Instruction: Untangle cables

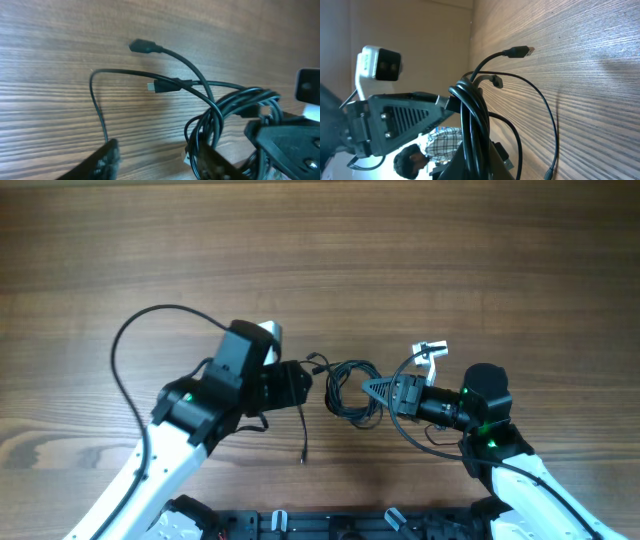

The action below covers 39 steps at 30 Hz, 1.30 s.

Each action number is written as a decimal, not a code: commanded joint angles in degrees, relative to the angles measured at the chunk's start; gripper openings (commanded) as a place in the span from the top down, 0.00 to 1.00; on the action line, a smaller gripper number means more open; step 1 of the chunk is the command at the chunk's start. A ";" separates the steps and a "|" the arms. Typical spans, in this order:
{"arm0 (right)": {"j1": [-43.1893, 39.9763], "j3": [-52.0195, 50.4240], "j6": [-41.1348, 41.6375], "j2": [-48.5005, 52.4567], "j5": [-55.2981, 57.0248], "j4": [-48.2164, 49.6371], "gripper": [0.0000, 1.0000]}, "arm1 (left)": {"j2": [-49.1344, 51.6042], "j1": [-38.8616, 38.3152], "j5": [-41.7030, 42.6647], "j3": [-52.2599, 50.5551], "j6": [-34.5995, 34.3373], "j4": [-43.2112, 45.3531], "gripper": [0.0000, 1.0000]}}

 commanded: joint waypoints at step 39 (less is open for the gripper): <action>0.09 0.76 -6.56 0.02 0.55 -10.19 0.96 | 10.21 2.08 7.06 0.04 -8.57 22.80 0.96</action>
